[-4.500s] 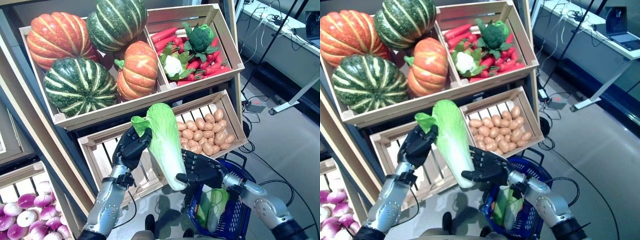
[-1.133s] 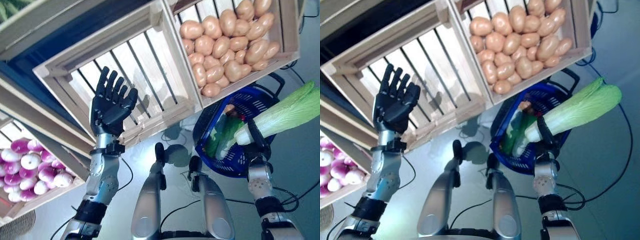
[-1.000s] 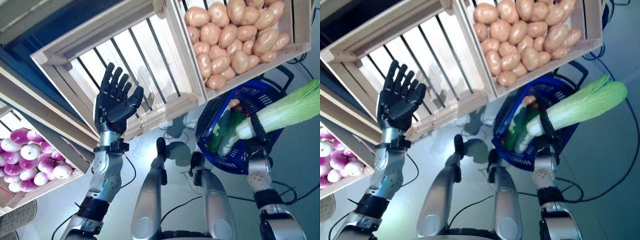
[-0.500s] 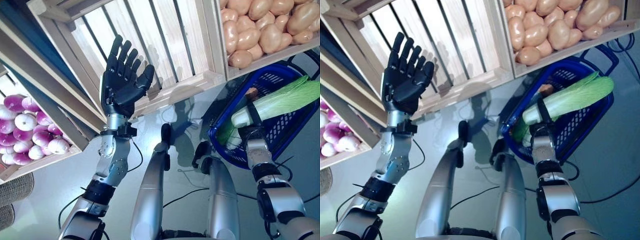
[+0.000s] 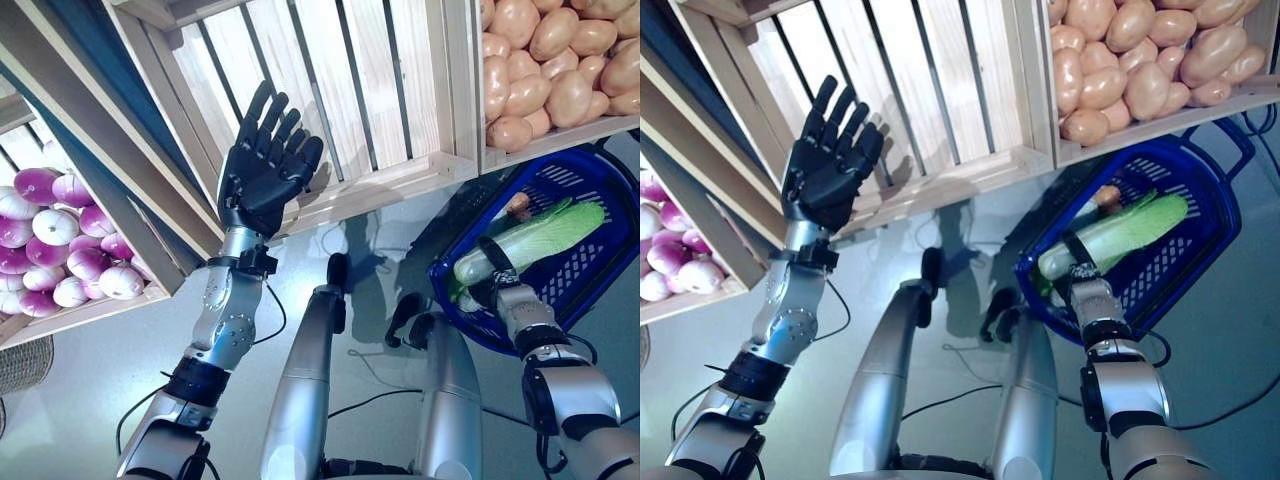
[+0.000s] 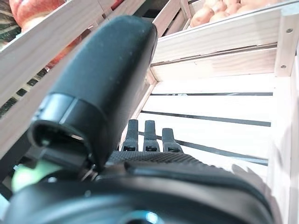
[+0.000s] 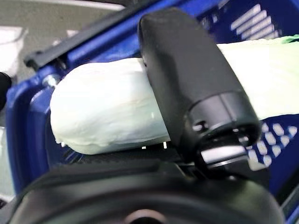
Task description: Put vegetables into the basket
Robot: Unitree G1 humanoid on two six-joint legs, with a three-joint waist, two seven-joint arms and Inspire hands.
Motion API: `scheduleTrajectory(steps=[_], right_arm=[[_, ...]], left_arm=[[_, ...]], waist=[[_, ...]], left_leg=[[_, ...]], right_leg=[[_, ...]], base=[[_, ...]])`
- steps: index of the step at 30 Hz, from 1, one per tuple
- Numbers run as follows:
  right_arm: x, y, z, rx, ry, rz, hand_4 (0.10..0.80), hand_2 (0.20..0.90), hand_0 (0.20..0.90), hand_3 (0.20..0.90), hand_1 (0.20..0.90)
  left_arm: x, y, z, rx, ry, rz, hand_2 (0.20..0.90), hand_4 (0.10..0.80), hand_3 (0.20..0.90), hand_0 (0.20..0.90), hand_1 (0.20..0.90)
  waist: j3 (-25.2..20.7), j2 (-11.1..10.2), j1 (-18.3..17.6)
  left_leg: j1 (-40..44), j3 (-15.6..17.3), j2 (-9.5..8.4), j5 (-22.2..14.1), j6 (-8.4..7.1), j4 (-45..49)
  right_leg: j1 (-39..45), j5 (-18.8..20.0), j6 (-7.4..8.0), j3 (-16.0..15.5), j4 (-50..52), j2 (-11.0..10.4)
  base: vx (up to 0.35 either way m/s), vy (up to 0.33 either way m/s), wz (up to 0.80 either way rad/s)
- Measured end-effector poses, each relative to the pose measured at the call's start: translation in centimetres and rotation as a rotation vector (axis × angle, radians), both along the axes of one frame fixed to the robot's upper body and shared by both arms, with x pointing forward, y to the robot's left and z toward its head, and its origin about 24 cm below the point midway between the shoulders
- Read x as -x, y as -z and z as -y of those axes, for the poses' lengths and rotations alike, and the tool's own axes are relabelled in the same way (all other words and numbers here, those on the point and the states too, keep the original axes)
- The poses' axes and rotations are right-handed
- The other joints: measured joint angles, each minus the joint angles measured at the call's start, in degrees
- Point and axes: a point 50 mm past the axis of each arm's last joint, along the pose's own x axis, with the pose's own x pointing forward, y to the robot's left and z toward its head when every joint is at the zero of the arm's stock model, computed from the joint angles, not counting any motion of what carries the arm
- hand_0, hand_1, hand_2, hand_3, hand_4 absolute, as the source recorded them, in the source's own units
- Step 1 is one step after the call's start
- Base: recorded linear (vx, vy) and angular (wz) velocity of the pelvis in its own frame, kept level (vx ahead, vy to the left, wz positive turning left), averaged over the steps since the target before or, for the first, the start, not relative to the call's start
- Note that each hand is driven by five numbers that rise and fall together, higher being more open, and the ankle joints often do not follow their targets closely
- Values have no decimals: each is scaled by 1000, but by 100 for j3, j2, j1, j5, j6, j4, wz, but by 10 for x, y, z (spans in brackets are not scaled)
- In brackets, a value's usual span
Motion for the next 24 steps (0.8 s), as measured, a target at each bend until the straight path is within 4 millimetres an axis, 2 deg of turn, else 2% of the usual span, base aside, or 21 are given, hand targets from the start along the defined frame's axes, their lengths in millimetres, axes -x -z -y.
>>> scheduleTrajectory(steps=[2,3,4,13,20,24], right_arm=[[3,4,1,-7,12,-28,400,300,300,300,300],[5,7,1,-26,25,-40,558,538,538,538,538],[7,9,1,-34,32,-53,800,900,900,900,900],[23,24,10,-69,110,-163,800,900,900,900,900],[25,25,13,-75,144,-182,800,900,900,900,900],[32,30,16,-80,167,-192,800,900,900,900,900]], left_arm=[[0,1,0,-3,2,-5,900,800,900,900,900],[0,2,0,-8,4,-14,900,800,900,900,900],[1,4,-1,-11,4,-25,900,800,900,900,900],[7,24,-5,-33,12,-104,900,800,900,900,900],[7,24,-8,-56,13,-109,900,800,900,900,900],[9,29,-10,-66,10,-133,900,800,900,900,900]], waist=[[0,0,-1],[0,0,-3],[0,-3,-13],[0,-30,-70],[2,-39,-99],[2,-40,-90]], left_leg=[[3,3,-3,-1,0,17],[8,1,-1,0,0,22],[12,0,2,-3,0,45],[166,-2,10,8,-19,-69],[241,14,40,13,-29,-126],[571,28,92,27,-41,-367]], right_leg=[[1,-3,2,5,20,-2],[3,-3,1,6,29,2],[14,-16,-5,0,42,-1],[163,-45,8,-19,-29,9],[238,-2,24,-12,-119,58],[569,50,9,-41,-399,92]], base=[[87,-14,1],[86,-41,-1],[48,-38,-1],[6,-24,2],[-9,-4,0],[6,-1,-2]])
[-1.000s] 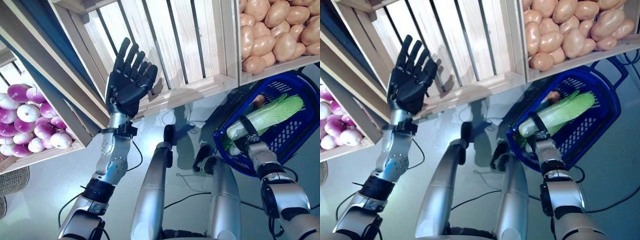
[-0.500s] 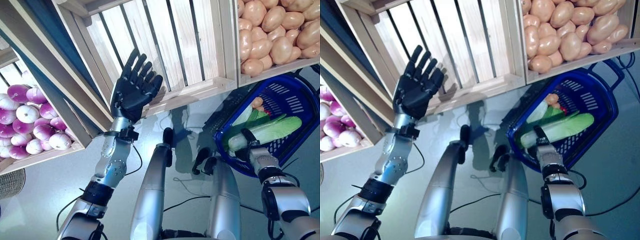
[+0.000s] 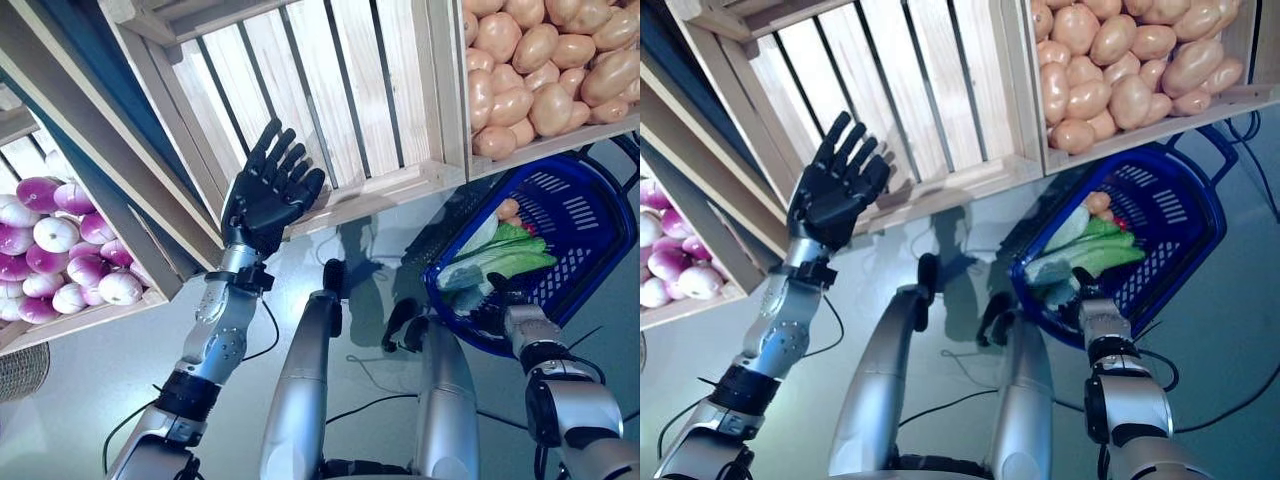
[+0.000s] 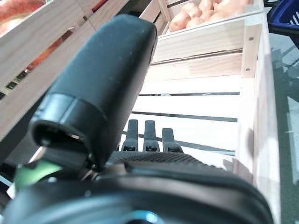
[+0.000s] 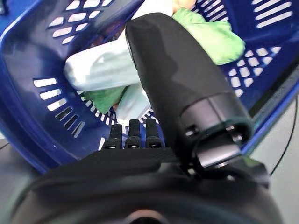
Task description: Put vegetables into the basket
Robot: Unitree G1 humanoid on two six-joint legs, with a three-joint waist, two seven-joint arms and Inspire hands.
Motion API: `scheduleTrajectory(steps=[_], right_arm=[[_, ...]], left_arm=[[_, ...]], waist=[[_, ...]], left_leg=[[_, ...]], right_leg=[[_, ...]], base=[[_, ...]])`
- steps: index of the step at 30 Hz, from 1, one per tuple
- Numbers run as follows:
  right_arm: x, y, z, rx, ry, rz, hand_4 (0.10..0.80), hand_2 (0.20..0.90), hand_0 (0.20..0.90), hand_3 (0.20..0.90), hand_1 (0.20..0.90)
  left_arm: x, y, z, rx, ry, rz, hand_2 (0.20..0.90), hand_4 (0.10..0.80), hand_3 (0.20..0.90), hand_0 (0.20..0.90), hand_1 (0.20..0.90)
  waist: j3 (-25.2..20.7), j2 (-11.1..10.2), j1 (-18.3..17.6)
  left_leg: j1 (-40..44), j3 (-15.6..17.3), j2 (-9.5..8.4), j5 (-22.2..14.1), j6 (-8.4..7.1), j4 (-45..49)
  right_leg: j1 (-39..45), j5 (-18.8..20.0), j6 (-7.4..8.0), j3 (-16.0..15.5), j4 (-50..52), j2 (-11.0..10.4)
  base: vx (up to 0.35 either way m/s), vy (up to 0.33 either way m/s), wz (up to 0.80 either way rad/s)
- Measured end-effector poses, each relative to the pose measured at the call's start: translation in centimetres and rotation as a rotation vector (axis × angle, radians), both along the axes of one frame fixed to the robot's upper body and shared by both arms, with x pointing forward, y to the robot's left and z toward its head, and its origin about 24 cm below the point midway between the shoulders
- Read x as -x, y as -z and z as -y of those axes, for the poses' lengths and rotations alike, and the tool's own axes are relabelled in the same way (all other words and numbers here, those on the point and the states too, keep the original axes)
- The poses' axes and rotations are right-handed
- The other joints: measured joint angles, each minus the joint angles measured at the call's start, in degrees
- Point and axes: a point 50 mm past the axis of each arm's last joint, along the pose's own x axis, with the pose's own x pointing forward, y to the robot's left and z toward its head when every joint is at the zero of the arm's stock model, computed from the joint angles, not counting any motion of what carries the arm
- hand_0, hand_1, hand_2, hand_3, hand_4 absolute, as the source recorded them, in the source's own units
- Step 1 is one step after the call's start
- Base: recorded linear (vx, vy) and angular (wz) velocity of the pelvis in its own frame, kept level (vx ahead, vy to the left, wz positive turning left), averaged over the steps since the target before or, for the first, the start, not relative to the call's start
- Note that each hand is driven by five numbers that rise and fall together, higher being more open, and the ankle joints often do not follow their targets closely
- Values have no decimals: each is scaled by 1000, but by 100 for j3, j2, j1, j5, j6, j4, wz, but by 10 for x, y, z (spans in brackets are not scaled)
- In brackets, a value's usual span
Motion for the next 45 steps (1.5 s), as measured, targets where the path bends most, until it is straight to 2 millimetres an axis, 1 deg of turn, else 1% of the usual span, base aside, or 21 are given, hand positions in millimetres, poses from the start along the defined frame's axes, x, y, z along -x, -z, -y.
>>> scheduleTrajectory(steps=[5,6,9,11,13,16,20,21,23,24,26,28,30,31,34,37,38,39,41,43,45], right_arm=[[14,12,5,50,68,-3,800,900,900,900,900],[18,14,5,73,87,15,800,900,900,900,900],[28,20,-1,155,73,60,800,900,900,900,900],[32,23,-2,207,45,53,800,900,900,900,900],[45,25,-6,384,-43,56,800,900,900,900,900],[61,26,-9,562,-134,44,800,900,900,900,900],[82,35,-15,717,-260,6,800,900,900,900,900],[86,38,-18,746,-319,9,800,900,900,900,900],[93,45,-27,829,-492,-5,800,900,900,900,900],[94,47,-30,844,-540,-6,800,900,900,900,900],[92,52,-44,891,-717,0,800,900,900,900,900],[93,60,-61,879,-894,16,800,900,900,900,900],[96,67,-71,879,-1019,21,800,900,900,900,900],[98,70,-73,881,-1050,16,800,900,900,900,900],[108,83,-71,849,-1136,-55,800,900,900,900,900],[132,107,-62,801,-1263,-213,800,900,900,900,900],[144,114,-59,794,-1311,-272,800,900,900,900,900],[147,117,-58,785,-1335,-291,800,900,900,900,900],[170,131,-51,719,-1394,-407,800,900,900,900,900],[192,141,-44,653,-1399,-506,800,900,900,900,900],[207,146,-38,606,-1394,-576,800,900,900,900,900]], left_arm=[[4,11,-4,-7,-5,-41,900,800,900,900,900],[5,13,-4,-21,-5,-54,900,800,900,900,900],[7,21,-5,-46,-1,-94,900,800,900,900,900],[8,22,-4,-77,1,-89,900,800,900,900,900],[14,29,-8,-95,3,-100,900,800,900,900,900],[26,45,-16,-151,-11,-132,900,800,900,900,900],[38,60,-24,-223,-8,-165,900,800,900,900,900],[41,64,-25,-245,3,-171,900,800,900,900,900],[51,77,-26,-280,50,-206,900,800,900,900,900],[53,80,-26,-291,65,-219,900,800,900,900,900],[59,93,-23,-342,133,-256,900,800,900,900,900],[64,113,-18,-444,218,-313,900,800,900,900,900],[70,131,-16,-548,295,-371,900,800,900,900,900],[72,135,-15,-581,319,-382,900,800,900,900,900],[87,159,-8,-716,450,-444,900,800,900,900,900],[103,185,-2,-834,591,-526,900,800,900,900,900],[107,189,0,-862,621,-534,900,800,900,900,900],[108,191,1,-878,637,-538,900,800,900,900,900],[114,200,2,-918,683,-565,900,800,900,900,900],[116,206,1,-919,688,-598,900,800,900,900,900],[118,215,-1,-916,677,-653,900,800,900,900,900]], waist=[[-2,-22,-3],[-1,-27,-22],[-1,-62,-87],[-5,-68,-206],[-10,-83,-252],[-34,-93,-389],[-86,-136,-451],[-122,-135,-461],[-464,-133,-510],[-540,-137,-520],[-659,-147,-532],[-932,-141,-546],[-1162,-134,-559],[-1218,-132,-580],[-1429,-85,-683],[-1689,-68,-742],[-1754,-61,-806],[-1783,-57,-836],[-1936,-39,-871],[-2058,-2,-923],[-2139,23,-939]], left_leg=[[738,41,3,176,-20,-767],[964,58,11,263,-18,-1044],[1636,208,43,520,-14,-1782],[1919,280,46,577,38,-2047],[2500,442,61,719,50,-2681],[3072,515,35,821,67,-3243],[3651,622,41,909,61,-3821],[3792,635,44,950,86,-3943],[3859,653,44,966,74,-4145],[3883,653,41,976,81,-4180],[4124,670,19,976,81,-4294],[4274,719,0,956,57,-4378],[4345,771,0,909,34,-4379],[4372,777,0,896,22,-4379],[4478,810,6,854,14,-4381],[4675,930,16,785,12,-4383],[4706,935,15,756,-13,-4385],[4732,938,12,754,-10,-4385],[4837,989,15,728,5,-4388],[4901,1055,17,717,5,-4387],[4984,1071,16,691,7,-4391]], right_leg=[[671,218,64,-21,-733,97],[872,332,121,-16,-1001,151],[1438,619,186,28,-1722,251],[1701,671,241,50,-1985,255],[2151,868,312,155,-2538,331],[2691,1022,400,192,-3091,393],[3276,1216,465,188,-3784,469],[3450,1283,477,181,-4002,504],[3603,1418,502,170,-4409,562],[3658,1447,508,161,-4510,573],[3956,1501,529,150,-4753,580],[4162,1542,540,152,-4986,586],[4307,1606,539,158,-5191,598],[4349,1626,537,159,-5236,602],[4462,1649,537,179,-5304,613],[4608,1657,550,301,-5343,610],[4636,1669,559,311,-5387,606],[4691,1676,557,311,-5396,607],[4745,1675,556,348,-5393,603],[4811,1677,556,377,-5396,599],[4860,1676,559,426,-5405,594]], base=[[12,11,-2],[-8,53,-7],[-1,77,-20],[62,121,-11],[79,125,-26],[90,118,-16],[153,68,-12],[114,28,-5],[69,25,-5],[54,26,-1],[96,43,2],[97,62,-4],[86,71,-10],[71,60,-8],[104,81,-7],[108,70,-22],[97,57,-8],[58,36,-4],[95,52,-12],[78,43,-11],[45,27,-13]])
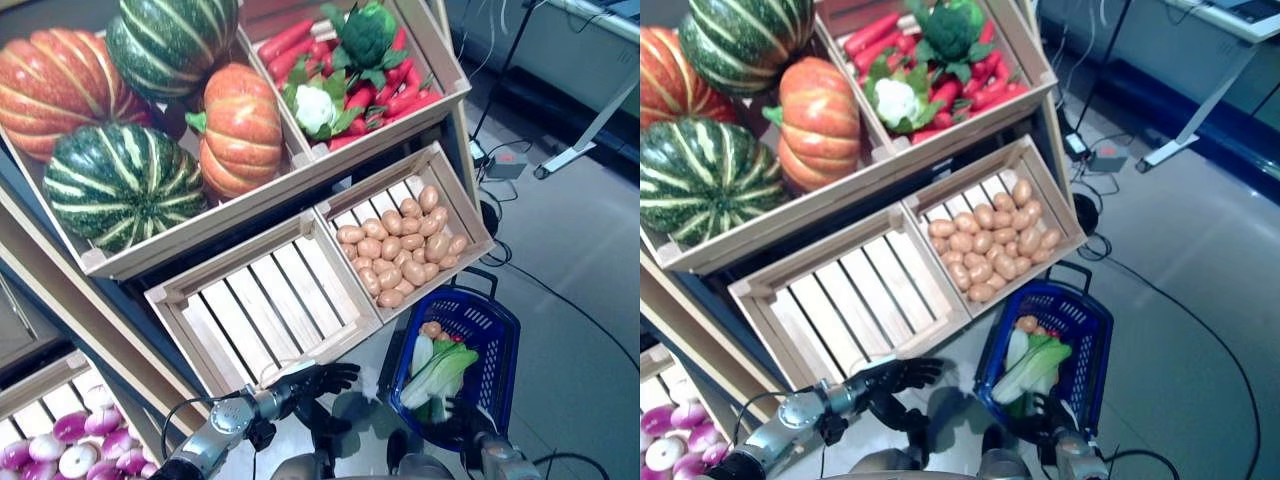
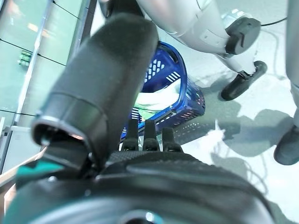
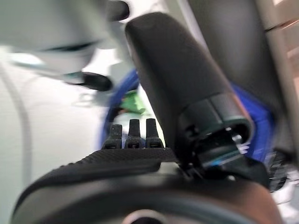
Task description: Put vegetables into the basket
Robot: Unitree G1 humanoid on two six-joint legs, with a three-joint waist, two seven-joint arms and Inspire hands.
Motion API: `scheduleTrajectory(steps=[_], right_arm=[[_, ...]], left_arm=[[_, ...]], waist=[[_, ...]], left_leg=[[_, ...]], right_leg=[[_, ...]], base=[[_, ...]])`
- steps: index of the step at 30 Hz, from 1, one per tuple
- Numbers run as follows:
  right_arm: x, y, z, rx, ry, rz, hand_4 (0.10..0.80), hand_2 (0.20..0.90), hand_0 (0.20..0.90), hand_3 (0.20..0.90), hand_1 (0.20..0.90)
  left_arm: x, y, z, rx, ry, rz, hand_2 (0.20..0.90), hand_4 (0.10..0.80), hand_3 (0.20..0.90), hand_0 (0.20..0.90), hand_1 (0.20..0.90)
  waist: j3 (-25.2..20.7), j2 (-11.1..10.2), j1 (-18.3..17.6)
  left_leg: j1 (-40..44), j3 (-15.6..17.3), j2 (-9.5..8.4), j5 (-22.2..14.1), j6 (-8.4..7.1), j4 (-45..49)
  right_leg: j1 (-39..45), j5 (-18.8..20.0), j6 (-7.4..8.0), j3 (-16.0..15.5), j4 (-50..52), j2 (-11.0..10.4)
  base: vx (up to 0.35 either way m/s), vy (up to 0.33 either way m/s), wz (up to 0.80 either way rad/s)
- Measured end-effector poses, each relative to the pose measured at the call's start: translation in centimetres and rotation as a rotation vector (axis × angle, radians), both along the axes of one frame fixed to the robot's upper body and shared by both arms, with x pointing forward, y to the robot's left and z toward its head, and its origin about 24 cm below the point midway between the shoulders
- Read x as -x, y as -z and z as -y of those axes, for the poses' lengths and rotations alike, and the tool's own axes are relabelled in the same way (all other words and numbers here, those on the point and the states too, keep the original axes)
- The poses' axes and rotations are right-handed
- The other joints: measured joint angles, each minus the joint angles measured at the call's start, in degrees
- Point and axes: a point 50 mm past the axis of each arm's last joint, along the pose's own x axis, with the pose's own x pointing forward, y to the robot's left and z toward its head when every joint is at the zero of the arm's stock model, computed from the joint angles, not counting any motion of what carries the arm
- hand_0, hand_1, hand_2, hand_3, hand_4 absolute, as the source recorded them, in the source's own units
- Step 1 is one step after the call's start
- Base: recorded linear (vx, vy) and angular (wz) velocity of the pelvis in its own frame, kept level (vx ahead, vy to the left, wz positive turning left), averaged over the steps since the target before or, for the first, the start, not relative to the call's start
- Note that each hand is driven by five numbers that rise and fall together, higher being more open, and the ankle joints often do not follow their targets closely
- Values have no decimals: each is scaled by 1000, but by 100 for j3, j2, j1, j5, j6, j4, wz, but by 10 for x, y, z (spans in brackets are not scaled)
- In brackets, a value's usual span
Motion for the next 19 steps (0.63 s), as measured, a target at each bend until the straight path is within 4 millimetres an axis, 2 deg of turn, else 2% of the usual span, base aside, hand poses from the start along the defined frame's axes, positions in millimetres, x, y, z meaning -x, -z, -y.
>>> scheduleTrajectory(steps=[5,9,11,13,19], right_arm=[[14,5,3,10,17,-57,800,900,900,900,900],[17,8,-6,-11,19,-69,800,900,900,900,900],[16,8,-7,-14,17,-67,800,900,900,900,900],[16,8,-9,-19,18,-69,800,900,900,900,900],[17,10,-14,-31,19,-73,800,900,900,900,900]], left_arm=[[19,31,-4,-148,-13,-117,900,800,900,900,900],[51,59,-18,-317,-72,-268,900,800,900,900,900],[60,64,-24,-358,-114,-299,900,800,900,900,900],[70,71,-29,-379,-244,-337,900,800,900,900,900],[81,76,-30,-416,-340,-346,900,800,900,900,900]], waist=[[-320,28,-73],[-550,-22,-69],[-552,-28,-61],[-566,-48,-56],[-644,-90,-24]], left_leg=[[135,41,11,-59,-17,-31],[224,131,28,-88,-25,-30],[235,150,29,-85,-12,-19],[260,153,26,-93,-6,-18],[262,136,29,-107,-21,-21]], right_leg=[[126,2,-1,69,-70,12],[183,-11,-16,128,-81,20],[181,-10,-15,181,-81,19],[203,-8,-12,188,-84,15],[210,-10,-14,182,-84,20]], base=[[50,23,-8],[22,10,-9],[13,-1,-7],[5,-9,-2],[0,0,0]])
